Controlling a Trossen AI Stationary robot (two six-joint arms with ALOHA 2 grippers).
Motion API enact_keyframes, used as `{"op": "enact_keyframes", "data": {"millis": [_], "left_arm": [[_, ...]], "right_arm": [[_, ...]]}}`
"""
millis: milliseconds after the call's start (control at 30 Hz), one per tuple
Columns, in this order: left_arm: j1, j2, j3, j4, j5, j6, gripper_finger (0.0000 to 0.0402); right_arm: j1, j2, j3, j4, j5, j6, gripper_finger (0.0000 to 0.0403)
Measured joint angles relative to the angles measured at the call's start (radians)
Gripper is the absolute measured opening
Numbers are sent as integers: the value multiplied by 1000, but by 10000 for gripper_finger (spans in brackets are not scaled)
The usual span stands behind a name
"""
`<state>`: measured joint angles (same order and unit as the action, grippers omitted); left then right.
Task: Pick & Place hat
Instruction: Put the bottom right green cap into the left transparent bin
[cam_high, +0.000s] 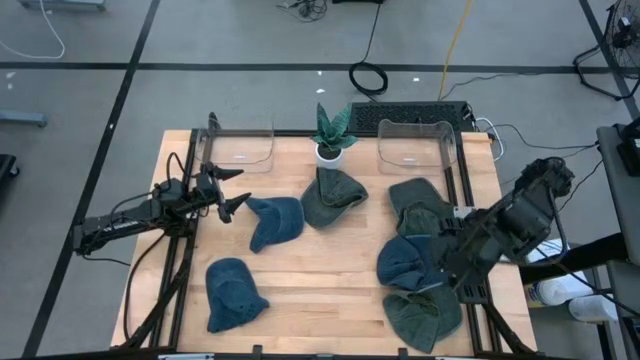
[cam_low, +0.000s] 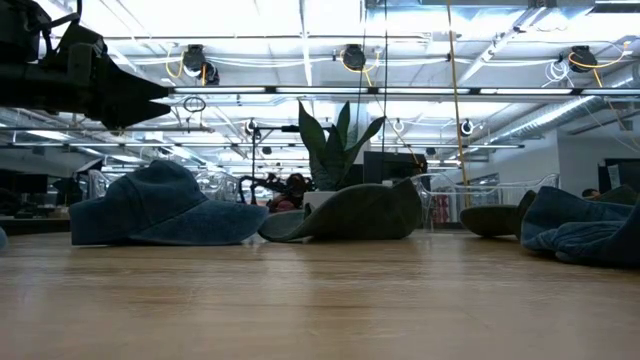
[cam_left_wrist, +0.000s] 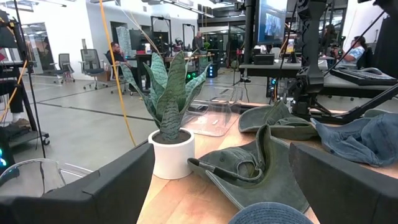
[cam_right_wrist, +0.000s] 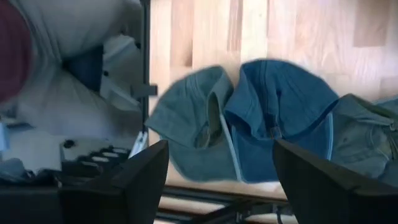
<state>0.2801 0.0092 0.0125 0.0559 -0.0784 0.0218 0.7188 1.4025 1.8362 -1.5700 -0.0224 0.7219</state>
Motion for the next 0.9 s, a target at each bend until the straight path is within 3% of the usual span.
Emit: {"op": "enact_keyframes", "data": {"millis": [533,900], "left_arm": [[0,0,0,0,0,0,379],[0,0,0,0,0,0,379]], "right_arm": [[18,-6,-208,-1,-2,-26,274],[43,-50,-328,2,-4,70,274]]}}
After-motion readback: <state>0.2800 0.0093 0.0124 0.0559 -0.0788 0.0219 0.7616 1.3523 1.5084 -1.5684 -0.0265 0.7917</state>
